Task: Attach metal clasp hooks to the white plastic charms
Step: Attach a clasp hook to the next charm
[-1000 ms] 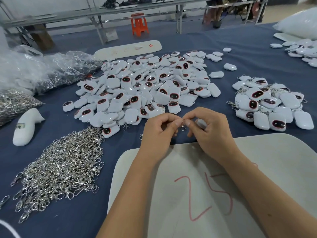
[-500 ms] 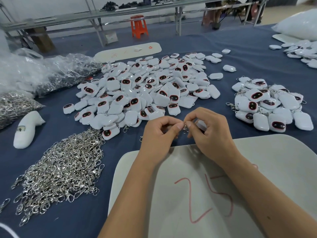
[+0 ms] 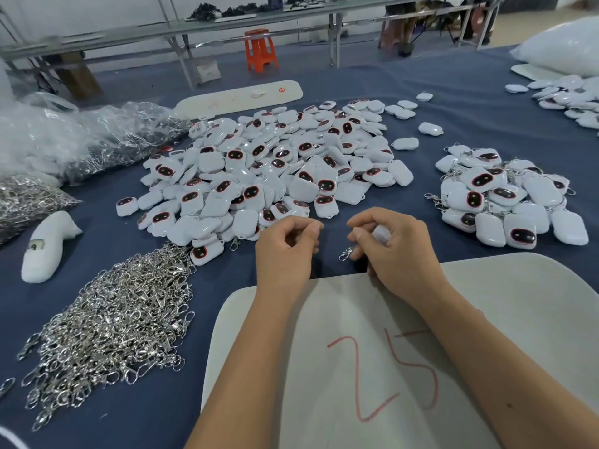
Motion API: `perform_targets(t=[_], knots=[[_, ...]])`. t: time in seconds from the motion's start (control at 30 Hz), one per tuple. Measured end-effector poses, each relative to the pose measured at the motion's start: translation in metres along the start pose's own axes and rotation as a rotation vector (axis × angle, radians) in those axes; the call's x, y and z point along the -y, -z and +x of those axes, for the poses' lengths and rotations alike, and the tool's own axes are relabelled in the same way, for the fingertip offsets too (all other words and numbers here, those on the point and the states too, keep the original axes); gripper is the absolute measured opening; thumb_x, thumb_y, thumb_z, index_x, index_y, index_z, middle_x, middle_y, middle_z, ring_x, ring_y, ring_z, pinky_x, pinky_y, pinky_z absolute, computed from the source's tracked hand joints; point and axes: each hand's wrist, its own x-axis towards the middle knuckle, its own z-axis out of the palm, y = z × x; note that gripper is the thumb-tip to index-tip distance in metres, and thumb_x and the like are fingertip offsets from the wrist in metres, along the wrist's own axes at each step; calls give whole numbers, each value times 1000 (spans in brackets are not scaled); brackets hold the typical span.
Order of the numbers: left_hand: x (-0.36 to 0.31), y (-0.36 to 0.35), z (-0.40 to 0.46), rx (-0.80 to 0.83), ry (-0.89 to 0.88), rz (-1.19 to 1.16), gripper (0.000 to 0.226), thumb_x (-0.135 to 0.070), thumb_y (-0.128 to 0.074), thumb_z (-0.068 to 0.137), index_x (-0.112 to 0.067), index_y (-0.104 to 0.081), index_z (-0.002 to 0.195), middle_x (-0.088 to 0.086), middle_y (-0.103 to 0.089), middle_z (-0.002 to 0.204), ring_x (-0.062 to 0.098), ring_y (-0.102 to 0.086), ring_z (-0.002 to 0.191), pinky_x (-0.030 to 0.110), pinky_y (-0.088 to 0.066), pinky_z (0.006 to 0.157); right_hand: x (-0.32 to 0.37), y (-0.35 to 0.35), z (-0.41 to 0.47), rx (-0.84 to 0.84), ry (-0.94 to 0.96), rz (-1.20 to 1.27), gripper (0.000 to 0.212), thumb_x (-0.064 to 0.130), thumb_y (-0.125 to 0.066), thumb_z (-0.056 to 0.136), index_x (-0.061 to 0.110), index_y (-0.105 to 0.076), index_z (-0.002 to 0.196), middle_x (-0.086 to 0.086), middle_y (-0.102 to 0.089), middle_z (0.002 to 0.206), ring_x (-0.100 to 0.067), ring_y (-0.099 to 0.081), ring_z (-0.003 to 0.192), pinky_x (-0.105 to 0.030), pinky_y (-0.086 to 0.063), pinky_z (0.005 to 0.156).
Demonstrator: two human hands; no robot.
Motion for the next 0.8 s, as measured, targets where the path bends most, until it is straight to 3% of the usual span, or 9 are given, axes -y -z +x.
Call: perform_targets(t=[0.1,0.23,0.37,0.5,0.63,0.8], knots=[[1,-1,-1,50,-8,98,6,-15,-73,90,-20,-76,92,-6,-73,85,8,-65,74,19,-51,71,-2,2,2,-4,-63,19,21,10,-64,99,26,-73,90,4,-76,71,-17,-63,43,-22,-51,45],[3,-12,-8,232,-214,534,31,-28,-84,81,-25,-73,110,-5,-61,109,10,-53,101,22,-44,90,-3,0,3,-38,-82,38,24,7,-61,99,25,-74,92,5,-75,76,-19,-68,51,-29,-54,44],[0,-17,-10,247,-233,580,13,-27,-80,86,-30,-69,91,-6,-58,103,17,-52,102,27,-42,87,-4,1,2,-146,67,-160,22,7,-64,96,24,-78,98,8,-72,80,-13,-68,68,-30,-56,69],[0,-15,-11,208,-224,521,16,-10,-70,89,-22,-65,81,-7,-62,89,18,-58,87,40,-49,82,1,4,2,-17,208,-363,14,10,-71,92,20,-81,97,3,-69,86,-18,-64,81,-43,-53,79],[1,-14,-11,198,-222,461,18,-6,-68,89,-20,-62,81,-9,-64,76,14,-59,75,42,-51,73,10,8,1,159,272,-432,13,17,-72,93,23,-80,101,4,-65,91,-17,-60,87,-43,-51,79],[4,-15,-11,160,-296,683,12,-28,-71,89,-25,-61,94,-6,-48,101,16,-38,97,25,-31,82,19,5,-2,255,227,-584,20,22,-61,99,24,-78,110,7,-57,111,-20,-59,95,-41,-51,81]])
